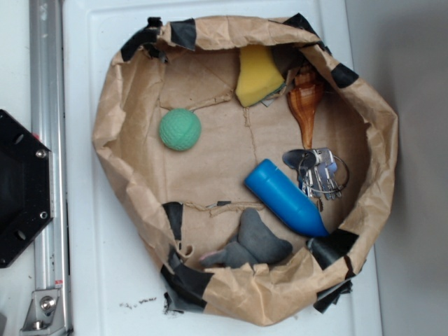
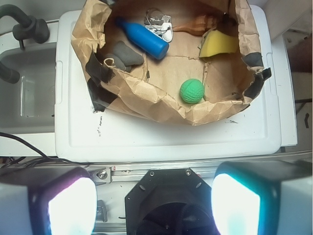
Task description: Grab the gray animal.
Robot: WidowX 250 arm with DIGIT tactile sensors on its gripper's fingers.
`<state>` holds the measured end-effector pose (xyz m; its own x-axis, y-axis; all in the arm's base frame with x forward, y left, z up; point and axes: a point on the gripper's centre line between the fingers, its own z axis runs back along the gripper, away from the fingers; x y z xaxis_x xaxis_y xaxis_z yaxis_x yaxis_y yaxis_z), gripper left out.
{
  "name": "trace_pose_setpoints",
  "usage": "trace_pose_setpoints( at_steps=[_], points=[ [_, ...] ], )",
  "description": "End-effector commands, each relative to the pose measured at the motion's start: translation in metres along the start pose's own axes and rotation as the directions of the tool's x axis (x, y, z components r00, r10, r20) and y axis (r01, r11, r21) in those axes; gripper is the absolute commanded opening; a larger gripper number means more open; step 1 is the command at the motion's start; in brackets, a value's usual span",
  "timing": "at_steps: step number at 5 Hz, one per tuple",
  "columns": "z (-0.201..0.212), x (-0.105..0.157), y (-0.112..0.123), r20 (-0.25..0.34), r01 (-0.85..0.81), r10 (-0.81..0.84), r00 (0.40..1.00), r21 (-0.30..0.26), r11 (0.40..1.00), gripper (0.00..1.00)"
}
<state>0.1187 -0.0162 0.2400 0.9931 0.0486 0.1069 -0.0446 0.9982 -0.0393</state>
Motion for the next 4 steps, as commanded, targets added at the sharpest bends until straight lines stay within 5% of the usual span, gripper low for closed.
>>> trace_pose_setpoints(
  at_steps=[1,2,3,4],
  points=[
    [-0.064,0.074,0.023,0.052,-0.272,0.277,0.96,-0.075,0.959,1.0],
    [-0.098,0.118,0.025,0.04,-0.494,0.504,0.863,-0.141,0.858,1.0],
    [-0.138,0.147,0.004,-0.038,-0.612,0.614,0.788,-0.147,0.777,1.0],
    [-0.178,0.151,-0.023,-0.128,-0.608,0.595,0.794,-0.133,0.783,1.0]
  ],
)
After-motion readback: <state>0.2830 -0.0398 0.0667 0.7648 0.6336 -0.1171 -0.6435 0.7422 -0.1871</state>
